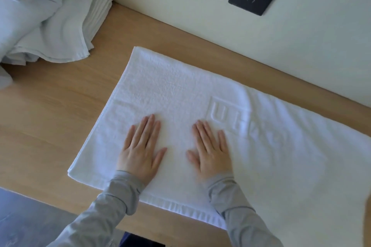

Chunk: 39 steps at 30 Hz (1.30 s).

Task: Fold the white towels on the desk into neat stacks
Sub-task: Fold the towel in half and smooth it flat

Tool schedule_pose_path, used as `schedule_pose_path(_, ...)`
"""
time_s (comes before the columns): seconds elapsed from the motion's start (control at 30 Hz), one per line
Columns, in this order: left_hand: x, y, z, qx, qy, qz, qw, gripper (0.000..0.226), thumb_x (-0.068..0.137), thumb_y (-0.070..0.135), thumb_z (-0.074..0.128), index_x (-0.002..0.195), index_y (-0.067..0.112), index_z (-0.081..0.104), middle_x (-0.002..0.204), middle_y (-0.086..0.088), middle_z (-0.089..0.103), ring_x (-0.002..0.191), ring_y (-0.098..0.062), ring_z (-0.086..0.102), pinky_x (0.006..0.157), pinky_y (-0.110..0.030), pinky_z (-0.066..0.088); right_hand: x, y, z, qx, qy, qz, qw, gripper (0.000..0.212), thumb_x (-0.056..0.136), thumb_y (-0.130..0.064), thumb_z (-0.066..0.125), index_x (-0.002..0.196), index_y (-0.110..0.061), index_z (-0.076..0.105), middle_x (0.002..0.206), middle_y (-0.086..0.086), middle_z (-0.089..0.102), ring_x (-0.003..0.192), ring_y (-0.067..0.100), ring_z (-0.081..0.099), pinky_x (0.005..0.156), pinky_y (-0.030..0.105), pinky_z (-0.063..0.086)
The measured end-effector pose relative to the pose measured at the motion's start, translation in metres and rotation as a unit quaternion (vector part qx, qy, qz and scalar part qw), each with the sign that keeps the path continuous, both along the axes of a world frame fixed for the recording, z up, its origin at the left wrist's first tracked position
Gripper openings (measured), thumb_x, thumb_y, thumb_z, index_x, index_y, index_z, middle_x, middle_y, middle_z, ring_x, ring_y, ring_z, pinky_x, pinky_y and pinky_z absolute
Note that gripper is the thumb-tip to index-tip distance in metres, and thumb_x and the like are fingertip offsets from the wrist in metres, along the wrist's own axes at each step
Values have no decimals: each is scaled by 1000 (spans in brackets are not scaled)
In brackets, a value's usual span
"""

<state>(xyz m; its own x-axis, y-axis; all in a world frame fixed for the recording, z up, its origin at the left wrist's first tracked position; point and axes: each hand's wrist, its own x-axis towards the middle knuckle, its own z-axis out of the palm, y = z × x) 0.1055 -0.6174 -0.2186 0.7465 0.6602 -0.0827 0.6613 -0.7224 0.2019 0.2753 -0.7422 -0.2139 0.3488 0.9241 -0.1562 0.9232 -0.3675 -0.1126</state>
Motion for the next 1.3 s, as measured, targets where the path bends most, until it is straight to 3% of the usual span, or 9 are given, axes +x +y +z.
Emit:
schedule_pose_path(0.17,3,-2,1,-10,8,5,1000,66,94,49,22,147,11,25,155,-6,20,143,-20,19,116,-42,17,80,-66,9,-39,-33,-163,985,61,93,-44,16,148,-19,16,156,-5,12,145,12,10,118,44,6)
schedule_pose_path(0.33,7,-7,10,-22,14,22,999,68,93,49,17,147,9,23,155,-8,19,143,-22,17,117,-41,10,82,-69,11,-41,-8,-212,976,56,93,-42,8,144,-22,-2,153,-6,-8,144,12,-6,117,39,-11)
schedule_pose_path(0.43,29,-19,20,-42,-16,12,999,66,94,44,18,146,6,25,155,-11,20,143,-27,16,117,-45,13,64,-62,16,-13,37,-175,984,54,100,-28,26,143,-18,-5,152,-5,-11,145,17,-7,117,36,-11)
schedule_pose_path(0.63,121,-62,31,-60,-45,-79,994,63,94,41,14,146,6,23,155,-11,17,143,-29,13,116,-48,11,57,-47,21,-29,36,-19,999,55,96,-30,20,146,-6,20,154,5,8,143,25,3,117,43,4)
schedule_pose_path(0.73,155,-70,20,-54,-36,-77,995,63,93,43,3,147,11,5,156,-6,-1,144,-25,-4,117,-41,-5,97,-49,16,-45,12,-21,999,53,101,-29,22,148,-11,3,153,-1,-11,143,21,-12,117,34,-11)
schedule_pose_path(0.83,175,-69,7,-41,-21,-57,997,62,93,45,6,146,13,-2,157,-4,-3,144,-21,-7,117,-37,-8,139,-55,16,-20,12,-64,998,54,101,-26,26,149,-11,5,156,0,-7,142,16,-15,116,32,-11)
schedule_pose_path(1.03,177,-67,0,1,-2,-42,999,68,92,50,16,146,10,26,155,-6,21,143,-19,16,117,-41,15,190,-72,7,-36,9,31,999,59,94,-41,16,149,-20,15,157,-5,8,144,13,-2,118,38,1)
schedule_pose_path(1.2,178,-67,-1,24,18,-32,999,69,93,53,8,148,14,22,156,-3,18,143,-17,17,116,-38,10,300,-132,8,-44,-26,-130,990,69,87,-50,3,149,-23,15,157,-8,11,145,9,6,119,35,1)
schedule_pose_path(1.3,180,-68,-1,30,23,-24,999,69,93,54,8,149,15,20,157,-1,16,144,-15,15,117,-37,10,324,-140,6,-66,-46,-149,986,63,94,-48,8,150,-18,11,158,-4,9,145,10,-1,119,37,-5)
